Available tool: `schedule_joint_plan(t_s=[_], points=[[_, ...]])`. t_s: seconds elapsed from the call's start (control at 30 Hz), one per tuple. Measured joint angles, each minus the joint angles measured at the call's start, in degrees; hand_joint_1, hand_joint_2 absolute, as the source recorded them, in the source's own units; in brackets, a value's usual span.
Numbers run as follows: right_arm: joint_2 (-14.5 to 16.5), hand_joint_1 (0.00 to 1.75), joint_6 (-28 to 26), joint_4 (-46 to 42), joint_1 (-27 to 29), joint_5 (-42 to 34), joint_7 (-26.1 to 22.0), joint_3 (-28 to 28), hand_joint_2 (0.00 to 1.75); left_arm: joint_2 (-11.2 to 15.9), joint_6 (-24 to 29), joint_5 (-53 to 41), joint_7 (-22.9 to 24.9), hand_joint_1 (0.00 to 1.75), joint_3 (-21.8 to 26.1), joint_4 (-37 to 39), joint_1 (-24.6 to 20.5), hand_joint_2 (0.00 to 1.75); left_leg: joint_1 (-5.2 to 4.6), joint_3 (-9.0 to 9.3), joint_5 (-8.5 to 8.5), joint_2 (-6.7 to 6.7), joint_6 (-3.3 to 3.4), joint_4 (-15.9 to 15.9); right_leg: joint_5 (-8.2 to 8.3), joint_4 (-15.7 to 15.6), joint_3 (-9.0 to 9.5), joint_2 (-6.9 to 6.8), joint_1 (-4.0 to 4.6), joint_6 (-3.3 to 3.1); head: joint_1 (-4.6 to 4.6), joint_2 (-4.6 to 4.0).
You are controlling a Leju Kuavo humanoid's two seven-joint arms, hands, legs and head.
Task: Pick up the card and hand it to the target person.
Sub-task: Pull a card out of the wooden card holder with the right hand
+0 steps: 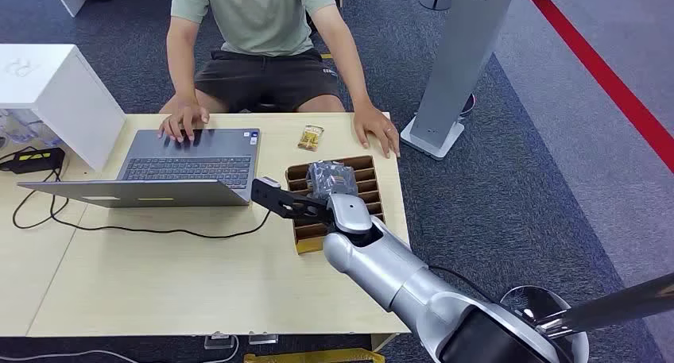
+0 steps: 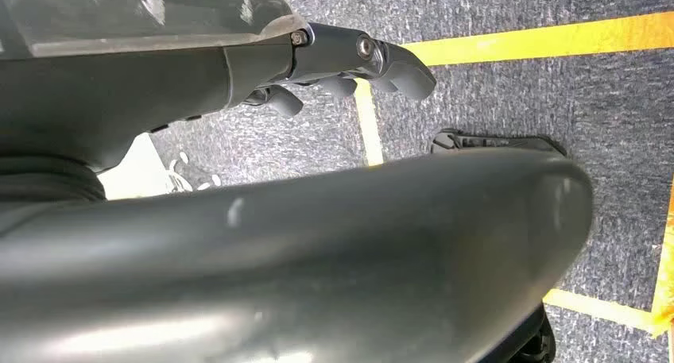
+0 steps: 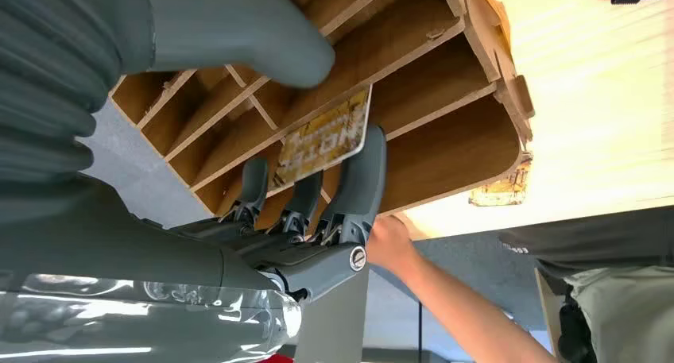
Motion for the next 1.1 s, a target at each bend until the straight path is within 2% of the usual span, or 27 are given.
schedule_joint_plan(t_s=[0.1,0.17,0.43,0.77,1.1], points=[[0.0,1.7,0.1,0.2,0.1,-0.1,0.0,0.0,1.75,0.0,0.0,0.0,0.0,0.0,0.0,0.0,0.0,0.0,0.0,-0.02,0.0,0.0,0.0,0.0,0.0,0.0,-0.01,0.0,0.0,0.0,0.02,0.0],[0.0,1.75,0.2,0.4,0.0,-0.1,0.0,0.0,1.75,0.0,0.0,0.0,0.0,0.0,0.0,0.0,0.0,0.0,0.0,-0.02,0.0,0.0,0.0,0.0,0.0,0.0,-0.02,0.0,0.0,0.0,0.03,0.0],[0.3,1.75,0.1,0.6,0.0,-0.1,-0.1,0.0,1.75,0.0,0.4,0.1,-0.1,0.0,0.0,0.0,0.0,0.0,0.0,-0.03,-0.01,0.0,0.0,0.0,0.0,0.0,-0.02,0.0,0.0,0.0,0.04,0.0],[0.4,1.75,-0.9,0.9,0.0,0.0,0.0,0.0,1.75,0.0,0.4,-0.6,-2.6,0.0,0.0,0.0,0.0,0.0,0.0,0.0,0.01,0.0,0.0,0.0,0.0,0.0,-0.01,0.0,0.0,-0.01,0.02,0.0],[-0.8,1.75,-0.2,-1.4,-0.8,1.9,1.3,-0.1,1.75,0.0,0.4,-0.2,-2.2,0.0,0.0,0.0,0.1,0.0,0.0,-0.03,0.01,0.0,0.0,0.0,0.01,0.0,-0.03,0.0,0.0,-0.01,0.09,0.0]])
